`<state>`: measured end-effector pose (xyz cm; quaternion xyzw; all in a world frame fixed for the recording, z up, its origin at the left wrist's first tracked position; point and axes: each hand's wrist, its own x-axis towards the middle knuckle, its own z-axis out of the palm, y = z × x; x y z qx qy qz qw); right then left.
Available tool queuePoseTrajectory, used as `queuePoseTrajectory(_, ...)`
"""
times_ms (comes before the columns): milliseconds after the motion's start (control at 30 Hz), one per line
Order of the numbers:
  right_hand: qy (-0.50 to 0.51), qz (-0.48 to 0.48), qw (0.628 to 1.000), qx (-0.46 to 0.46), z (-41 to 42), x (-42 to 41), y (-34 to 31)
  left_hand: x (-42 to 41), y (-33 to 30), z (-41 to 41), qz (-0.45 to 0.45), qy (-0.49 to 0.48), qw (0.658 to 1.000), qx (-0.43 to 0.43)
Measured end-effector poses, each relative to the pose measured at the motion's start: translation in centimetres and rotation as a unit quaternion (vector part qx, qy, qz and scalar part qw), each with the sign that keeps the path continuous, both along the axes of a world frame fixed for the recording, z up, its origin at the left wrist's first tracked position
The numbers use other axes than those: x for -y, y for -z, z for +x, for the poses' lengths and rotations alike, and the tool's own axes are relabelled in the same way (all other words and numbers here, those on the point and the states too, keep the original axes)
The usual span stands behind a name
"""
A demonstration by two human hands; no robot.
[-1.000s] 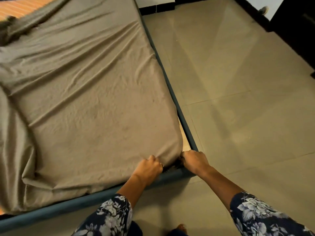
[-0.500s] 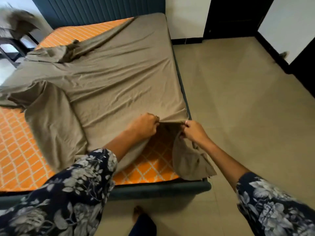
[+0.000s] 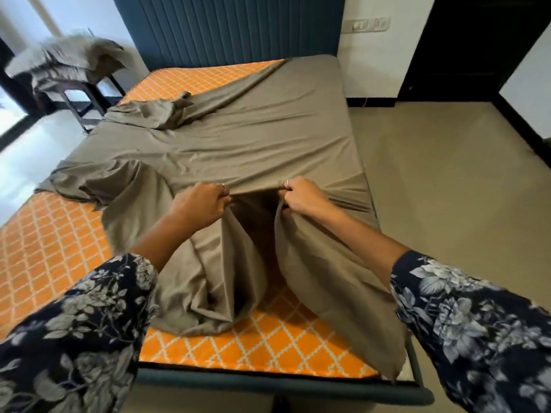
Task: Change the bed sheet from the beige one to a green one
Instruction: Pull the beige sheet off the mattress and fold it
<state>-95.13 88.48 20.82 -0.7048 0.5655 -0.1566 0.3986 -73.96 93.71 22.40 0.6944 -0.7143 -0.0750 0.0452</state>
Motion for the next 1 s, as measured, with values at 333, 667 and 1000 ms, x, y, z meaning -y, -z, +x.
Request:
queuePoseTrajectory(333, -0.038, 0.094, 0.991, 0.084, 3.6, 5.7, 3.3, 0.6, 10.9, -6.1, 0.207, -0.052, 0.976, -0.051)
queuePoseTrajectory(667, 0.229, 0.194, 0.943, -0.141, -20.4, -5.5, 18.9, -2.7, 18.1, -15.3, 0.330, 0.088, 0.940, 0.019)
queuePoseTrajectory(1000, 0.386, 0.387, 0.827, 0.131, -28.6, -9.6, 30.7, -3.6, 27.4, -28.2, 0.207, 0.148, 0.962, 0.097)
